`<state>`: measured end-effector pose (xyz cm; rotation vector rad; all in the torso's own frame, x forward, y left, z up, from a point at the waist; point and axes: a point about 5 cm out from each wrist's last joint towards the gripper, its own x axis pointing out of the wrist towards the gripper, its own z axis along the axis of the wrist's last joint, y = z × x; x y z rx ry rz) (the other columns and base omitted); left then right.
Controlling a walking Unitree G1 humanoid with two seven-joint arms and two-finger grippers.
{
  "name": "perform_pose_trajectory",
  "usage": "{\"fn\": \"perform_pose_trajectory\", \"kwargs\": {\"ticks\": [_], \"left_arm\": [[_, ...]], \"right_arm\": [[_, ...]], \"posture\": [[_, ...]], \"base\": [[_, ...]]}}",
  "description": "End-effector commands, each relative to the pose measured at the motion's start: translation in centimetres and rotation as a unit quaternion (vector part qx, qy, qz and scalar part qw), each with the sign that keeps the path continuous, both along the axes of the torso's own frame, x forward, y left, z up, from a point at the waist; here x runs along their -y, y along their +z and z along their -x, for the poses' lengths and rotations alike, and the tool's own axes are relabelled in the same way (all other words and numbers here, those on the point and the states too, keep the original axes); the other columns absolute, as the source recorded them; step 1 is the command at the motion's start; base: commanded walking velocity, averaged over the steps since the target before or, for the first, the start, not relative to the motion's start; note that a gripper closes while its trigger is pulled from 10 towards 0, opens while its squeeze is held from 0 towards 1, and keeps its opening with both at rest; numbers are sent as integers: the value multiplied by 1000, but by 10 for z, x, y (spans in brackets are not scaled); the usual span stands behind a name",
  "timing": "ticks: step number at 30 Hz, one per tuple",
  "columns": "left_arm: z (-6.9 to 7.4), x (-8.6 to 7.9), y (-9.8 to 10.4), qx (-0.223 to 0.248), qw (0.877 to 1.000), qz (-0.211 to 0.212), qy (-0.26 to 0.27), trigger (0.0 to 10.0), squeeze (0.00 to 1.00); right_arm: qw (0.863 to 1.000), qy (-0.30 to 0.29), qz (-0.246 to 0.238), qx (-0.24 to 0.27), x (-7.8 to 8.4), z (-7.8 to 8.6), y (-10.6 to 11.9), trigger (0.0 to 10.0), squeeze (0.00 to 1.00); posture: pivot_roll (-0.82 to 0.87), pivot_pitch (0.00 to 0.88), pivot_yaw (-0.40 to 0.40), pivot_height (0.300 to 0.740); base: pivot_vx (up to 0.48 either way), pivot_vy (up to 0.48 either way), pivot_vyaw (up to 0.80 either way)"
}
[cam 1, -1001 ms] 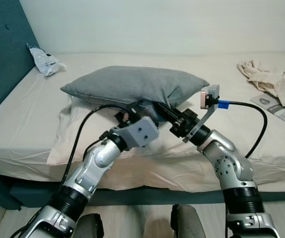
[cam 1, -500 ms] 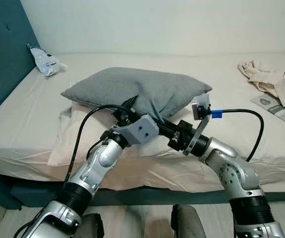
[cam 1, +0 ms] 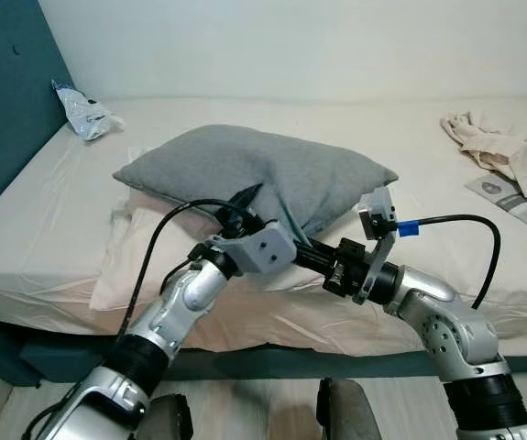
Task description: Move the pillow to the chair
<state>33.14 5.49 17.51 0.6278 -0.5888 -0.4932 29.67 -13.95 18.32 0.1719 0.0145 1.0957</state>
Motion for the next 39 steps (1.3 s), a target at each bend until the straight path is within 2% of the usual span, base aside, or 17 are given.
{"fn": "perform_pose_trajectory", "kwargs": {"ticks": [1, 13, 17, 18, 19, 20, 21, 33, 34, 35, 38, 39], "left_arm": [[-5, -8, 17, 7, 998, 57, 9, 0, 0], [-5, -9, 13, -15, 997, 73, 7, 0, 0], [-7, -14, 14, -32, 994, 99, 15, 0, 0], [-8, -15, 15, -34, 993, 108, 20, 0, 0], [-9, -17, 17, -36, 992, 117, 25, 0, 0], [-9, -17, 17, -36, 992, 117, 25, 0, 0], [-11, -19, 18, -37, 991, 124, 31, 0, 0], [-16, -27, 25, -34, 987, 147, 54, 0, 0], [-17, -28, 26, -35, 986, 152, 58, 0, 0], [-18, -30, 26, -37, 985, 157, 62, 0, 0], [-19, -32, 29, -37, 983, 166, 67, 0, 0], [-21, -38, 34, -36, 979, 187, 75, 0, 0]], "right_arm": [[997, 61, 24, -36, -16, 12, -19, 0, 0], [998, 57, 26, -31, -15, 10, -18, 0, 0], [998, 43, 38, -16, -15, 7, -18, 0, 0], [998, 24, 50, -4, -14, 4, -19, 3843, 0], [999, 9, 49, 1, -14, 0, -19, 10000, 835], [999, 9, 49, 1, -14, 0, -19, 10000, 835], [999, -12, 45, 4, -13, -4, -19, 10000, 1000], [999, -38, 34, 3, -8, -10, -15, 10000, 1000], [999, -40, 26, 2, -6, -10, -14, 10000, 396], [999, -36, 16, 0, -4, -9, -12, 10000, 0], [1000, -22, 1, -2, -2, -5, -9, 10000, 0], [1000, -14, -25, -1, 3, -2, -5, 10000, 0]], "posture": [[-6, 84, 31, 553], [-4, 85, 27, 553], [-5, 86, 27, 553], [-5, 84, 27, 553], [-5, 86, 27, 553], [-5, 86, 27, 553], [-4, 85, 26, 553], [-2, 85, 25, 553], [-3, 84, 25, 553], [-1, 84, 26, 553], [-1, 84, 25, 553], [-3, 84, 26, 553]], "base": [[0, 0, 0], [0, 0, 0], [0, 0, 0], [0, 0, 0], [0, 0, 0], [0, 0, 0], [0, 0, 0], [0, 0, 0], [0, 0, 0], [0, 0, 0], [0, 0, 0], [0, 0, 0]]}}
